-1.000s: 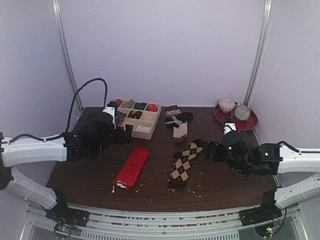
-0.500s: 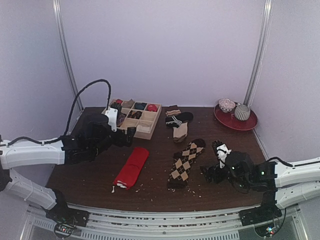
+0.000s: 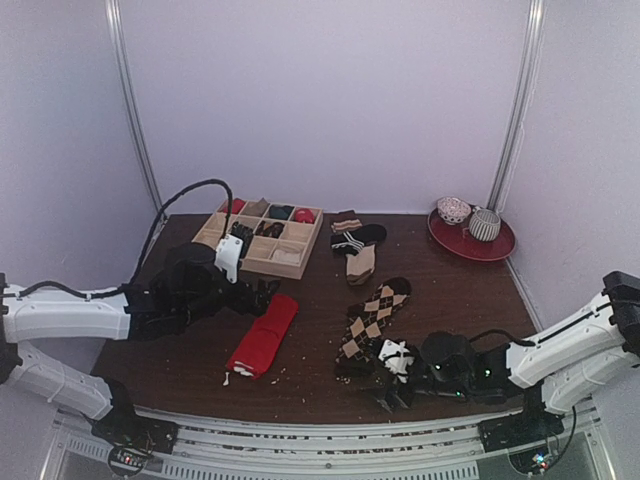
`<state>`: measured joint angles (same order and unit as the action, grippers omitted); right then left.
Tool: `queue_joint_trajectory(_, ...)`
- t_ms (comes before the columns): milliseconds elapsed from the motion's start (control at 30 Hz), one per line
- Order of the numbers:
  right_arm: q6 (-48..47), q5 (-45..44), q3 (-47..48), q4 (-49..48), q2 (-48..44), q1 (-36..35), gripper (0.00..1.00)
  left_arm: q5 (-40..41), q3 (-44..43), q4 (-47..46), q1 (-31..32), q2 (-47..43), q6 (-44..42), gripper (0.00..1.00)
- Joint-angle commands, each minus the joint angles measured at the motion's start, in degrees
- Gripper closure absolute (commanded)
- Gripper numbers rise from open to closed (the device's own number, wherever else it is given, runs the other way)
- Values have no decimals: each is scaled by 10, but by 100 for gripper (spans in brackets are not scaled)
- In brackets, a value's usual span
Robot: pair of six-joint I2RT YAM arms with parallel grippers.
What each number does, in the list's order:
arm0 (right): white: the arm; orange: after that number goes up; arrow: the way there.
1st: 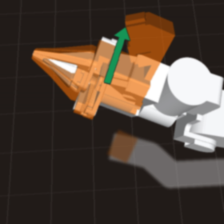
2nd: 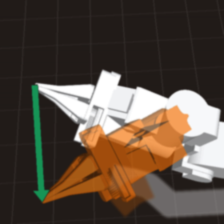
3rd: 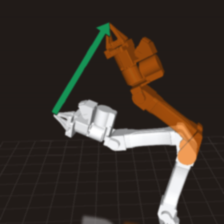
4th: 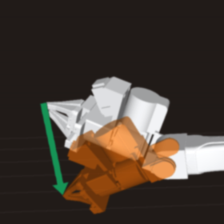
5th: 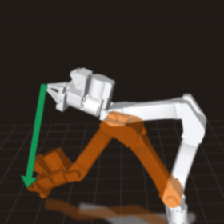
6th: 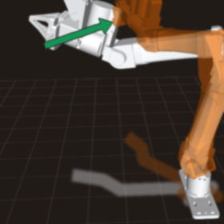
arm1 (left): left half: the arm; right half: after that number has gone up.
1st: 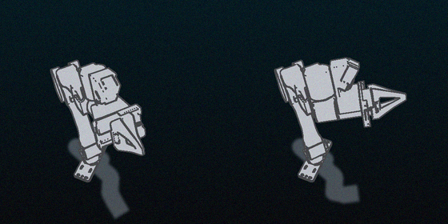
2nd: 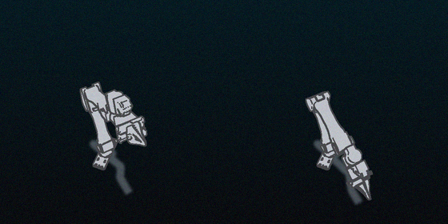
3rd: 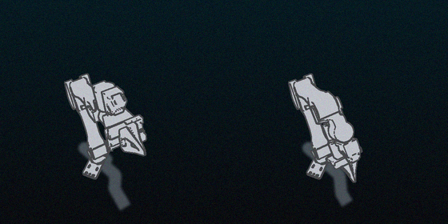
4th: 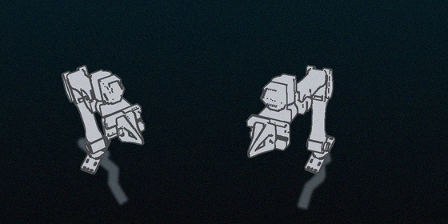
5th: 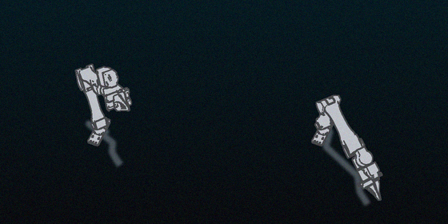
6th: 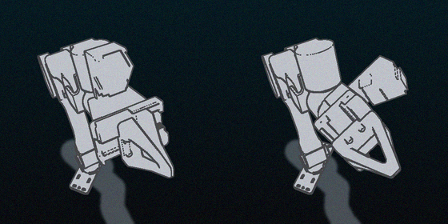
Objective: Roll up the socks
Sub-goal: Pick up the pair of socks from the center of the board.
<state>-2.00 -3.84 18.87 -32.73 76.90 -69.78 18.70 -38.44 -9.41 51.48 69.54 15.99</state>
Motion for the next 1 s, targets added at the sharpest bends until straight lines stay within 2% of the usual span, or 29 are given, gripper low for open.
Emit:
queue_joint_trajectory(0, -82, 27, 42, -11, 56, -3, 14, -19, 1, -37, 3, -3, -18, 2)
queue_joint_trajectory(500, -99, 16, 52, -79, 147, 45, 22, -72, 13, -52, 3, -2, -46, 2)
queue_joint_trajectory(667, -91, 33, 63, -59, 175, 63, 31, -89, 12, -55, 3, -1, -53, 2)
queue_joint_trajectory(733, -85, 43, 64, -58, 188, 63, 39, -96, 15, -58, 3, -3, -57, 2)
queue_joint_trajectory(767, -81, 51, 68, -53, 195, 64, 47, -100, 18, -60, 3, -3, -59, 2)
queue_joint_trajectory(800, -73, 55, 74, -42, 202, 63, 56, -103, 20, -61, 3, -3, -62, 2)
queue_joint_trajectory(867, -45, 59, 88, -12, 212, 64, 84, -112, 24, -65, 3, -1, -67, 2)
queue_joint_trajectory(900, -27, 66, 96, 8, 214, 65, 90, -117, 27, -67, 3, -1, -69, 2)
queue_joint_trajectory(967, 14, 105, 109, 38, 214, 66, 96, -143, 41, -88, 3, -2, -77, 5)
